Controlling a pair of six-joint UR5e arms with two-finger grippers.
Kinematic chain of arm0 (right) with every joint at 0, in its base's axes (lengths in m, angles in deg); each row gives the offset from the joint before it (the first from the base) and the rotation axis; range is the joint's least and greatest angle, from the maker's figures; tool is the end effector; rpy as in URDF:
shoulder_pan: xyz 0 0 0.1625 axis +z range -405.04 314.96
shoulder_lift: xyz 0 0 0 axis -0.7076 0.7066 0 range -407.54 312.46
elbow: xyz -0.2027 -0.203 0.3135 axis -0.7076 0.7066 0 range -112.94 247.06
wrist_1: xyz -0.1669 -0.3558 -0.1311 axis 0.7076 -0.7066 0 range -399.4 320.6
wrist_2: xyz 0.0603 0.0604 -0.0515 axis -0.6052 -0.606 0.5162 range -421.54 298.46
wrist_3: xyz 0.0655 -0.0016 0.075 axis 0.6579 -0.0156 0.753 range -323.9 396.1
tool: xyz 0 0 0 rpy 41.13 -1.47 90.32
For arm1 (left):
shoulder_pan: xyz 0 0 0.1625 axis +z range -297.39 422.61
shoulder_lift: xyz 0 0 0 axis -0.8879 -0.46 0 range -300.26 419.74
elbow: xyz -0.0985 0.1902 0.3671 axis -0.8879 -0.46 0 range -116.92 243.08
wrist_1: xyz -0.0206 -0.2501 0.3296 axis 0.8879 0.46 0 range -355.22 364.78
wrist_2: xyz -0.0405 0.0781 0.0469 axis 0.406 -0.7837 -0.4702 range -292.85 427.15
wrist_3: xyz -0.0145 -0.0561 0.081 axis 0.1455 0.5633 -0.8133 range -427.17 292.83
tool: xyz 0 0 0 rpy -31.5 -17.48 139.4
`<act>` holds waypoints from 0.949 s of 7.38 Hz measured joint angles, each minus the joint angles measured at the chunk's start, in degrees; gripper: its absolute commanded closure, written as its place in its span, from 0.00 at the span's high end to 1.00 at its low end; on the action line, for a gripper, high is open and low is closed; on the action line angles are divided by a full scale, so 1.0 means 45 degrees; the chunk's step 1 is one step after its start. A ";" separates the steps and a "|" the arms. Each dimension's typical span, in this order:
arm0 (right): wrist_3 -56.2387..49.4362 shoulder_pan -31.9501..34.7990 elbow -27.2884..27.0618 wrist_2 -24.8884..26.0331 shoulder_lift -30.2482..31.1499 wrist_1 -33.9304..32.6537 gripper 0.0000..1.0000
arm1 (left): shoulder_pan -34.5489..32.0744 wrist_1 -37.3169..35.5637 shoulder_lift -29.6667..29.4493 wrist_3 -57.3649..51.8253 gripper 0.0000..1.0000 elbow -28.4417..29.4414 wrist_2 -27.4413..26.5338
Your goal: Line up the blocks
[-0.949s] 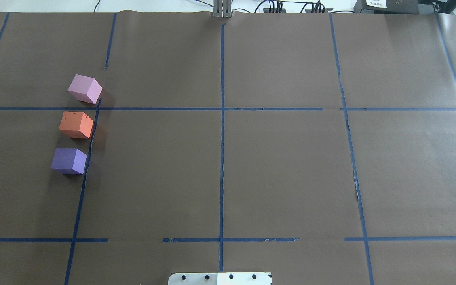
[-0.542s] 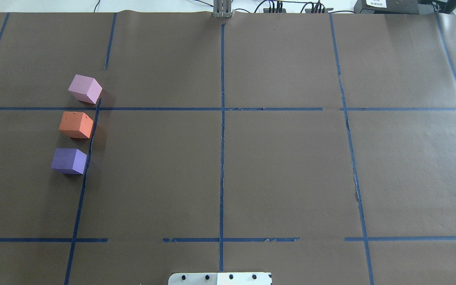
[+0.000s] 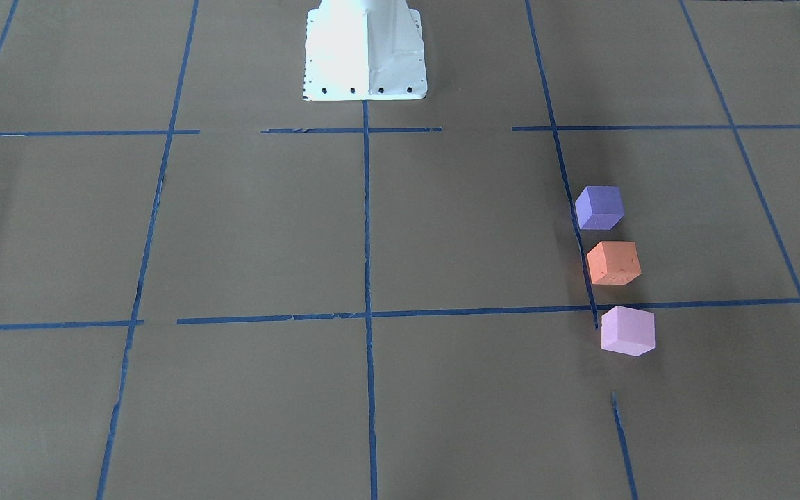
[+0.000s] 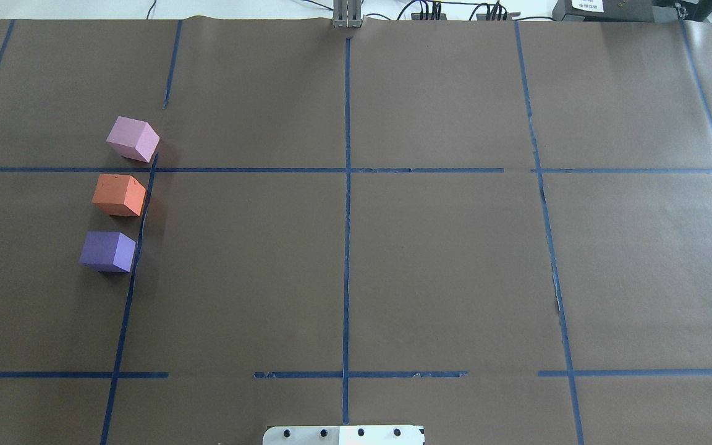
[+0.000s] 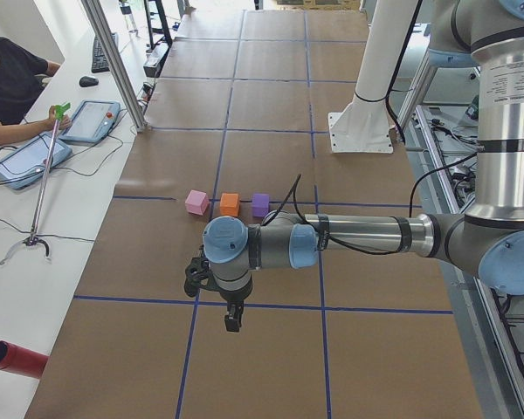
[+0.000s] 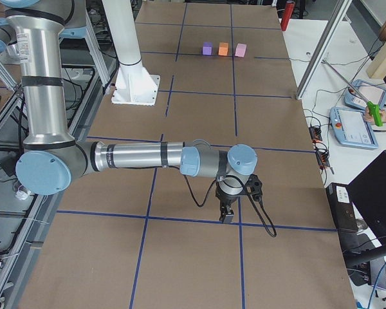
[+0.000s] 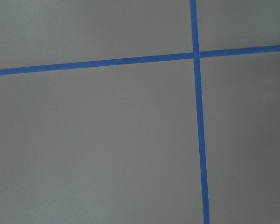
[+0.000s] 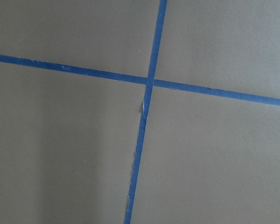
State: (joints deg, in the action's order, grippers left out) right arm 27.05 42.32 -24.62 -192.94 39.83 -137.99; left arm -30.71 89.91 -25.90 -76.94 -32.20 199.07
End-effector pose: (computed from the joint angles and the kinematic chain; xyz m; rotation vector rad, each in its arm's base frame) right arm 0.0441 -0.5070 0.6394 -0.0309 -0.7260 -0.1679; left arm -0.0930 -0.4496 0.6607 0.0180 0.7343 0.0823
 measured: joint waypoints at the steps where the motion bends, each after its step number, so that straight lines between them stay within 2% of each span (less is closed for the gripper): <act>1: 0.0000 0.0000 0.0001 0.0000 0.0000 -0.0003 1.00 | 0.0008 -0.0006 -0.0013 -0.0021 1.00 0.0018 0.0000; 7: -0.0019 0.0000 0.0003 0.0000 0.0000 -0.0005 1.00 | 0.0376 -0.0053 -0.0071 -0.0283 1.00 0.0144 -0.0022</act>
State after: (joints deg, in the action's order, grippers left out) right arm 26.96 42.32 -24.61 -192.94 39.83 -138.01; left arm -29.02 89.67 -26.22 -78.21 -31.55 198.97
